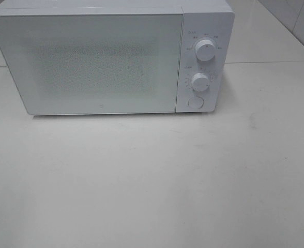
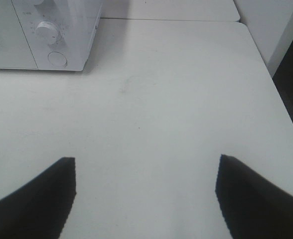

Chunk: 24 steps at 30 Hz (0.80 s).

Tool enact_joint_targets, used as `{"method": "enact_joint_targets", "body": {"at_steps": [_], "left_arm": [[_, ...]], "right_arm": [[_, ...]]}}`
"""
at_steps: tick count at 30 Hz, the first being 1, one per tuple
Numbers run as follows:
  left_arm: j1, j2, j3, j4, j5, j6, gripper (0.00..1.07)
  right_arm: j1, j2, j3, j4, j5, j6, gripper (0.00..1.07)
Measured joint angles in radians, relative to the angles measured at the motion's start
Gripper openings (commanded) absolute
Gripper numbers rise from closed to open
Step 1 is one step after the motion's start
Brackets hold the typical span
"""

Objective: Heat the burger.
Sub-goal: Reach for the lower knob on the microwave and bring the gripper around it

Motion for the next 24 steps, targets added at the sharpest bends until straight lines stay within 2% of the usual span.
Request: {"method": "enact_joint_targets", "body": {"at_steps": [24], "left_arm": [[0.000, 0.000, 0.000, 0.000, 0.000, 0.000, 0.98]], "right_arm": [[0.000, 0.000, -0.012, 0.000, -0.016, 0.000, 0.75]]}}
